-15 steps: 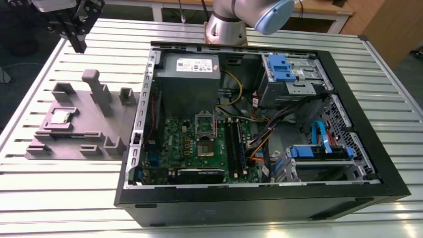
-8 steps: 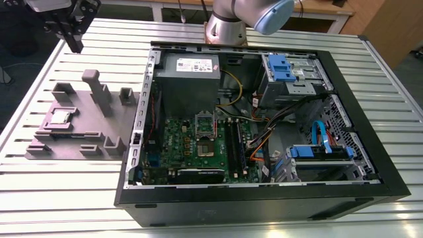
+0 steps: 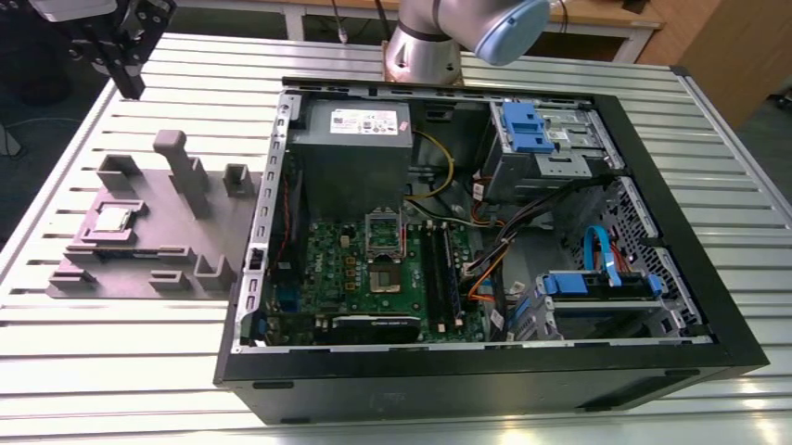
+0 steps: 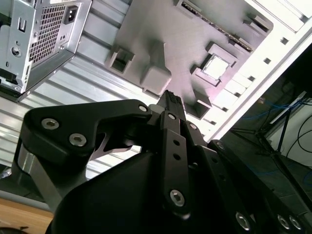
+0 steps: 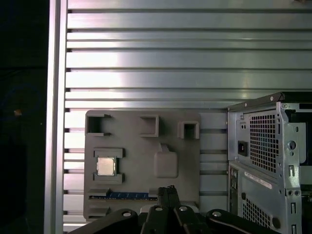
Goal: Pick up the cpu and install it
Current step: 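Reach for the cpu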
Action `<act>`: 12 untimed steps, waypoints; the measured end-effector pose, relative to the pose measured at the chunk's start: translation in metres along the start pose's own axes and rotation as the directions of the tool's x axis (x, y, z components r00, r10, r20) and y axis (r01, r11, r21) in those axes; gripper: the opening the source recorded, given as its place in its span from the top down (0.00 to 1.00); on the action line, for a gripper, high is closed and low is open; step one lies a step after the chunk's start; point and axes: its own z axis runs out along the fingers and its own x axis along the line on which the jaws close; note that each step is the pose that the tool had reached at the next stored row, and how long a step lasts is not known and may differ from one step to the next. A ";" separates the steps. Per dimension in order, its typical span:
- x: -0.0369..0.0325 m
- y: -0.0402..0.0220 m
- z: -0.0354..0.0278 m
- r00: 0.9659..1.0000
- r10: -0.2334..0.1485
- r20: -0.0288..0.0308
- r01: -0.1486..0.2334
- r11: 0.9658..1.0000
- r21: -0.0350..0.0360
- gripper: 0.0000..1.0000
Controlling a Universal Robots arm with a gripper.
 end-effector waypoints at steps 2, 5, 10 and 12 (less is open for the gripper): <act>0.0027 0.0000 0.0001 1.000 0.000 0.000 0.000 1.000 0.000 0.90; 0.0062 -0.0001 0.0003 1.000 0.000 0.000 0.000 1.000 0.000 0.90; 0.0113 -0.0002 0.0006 1.000 0.000 -0.001 0.000 1.000 0.000 0.90; 0.0142 -0.0002 0.0008 1.000 0.000 -0.001 0.000 1.000 0.000 0.90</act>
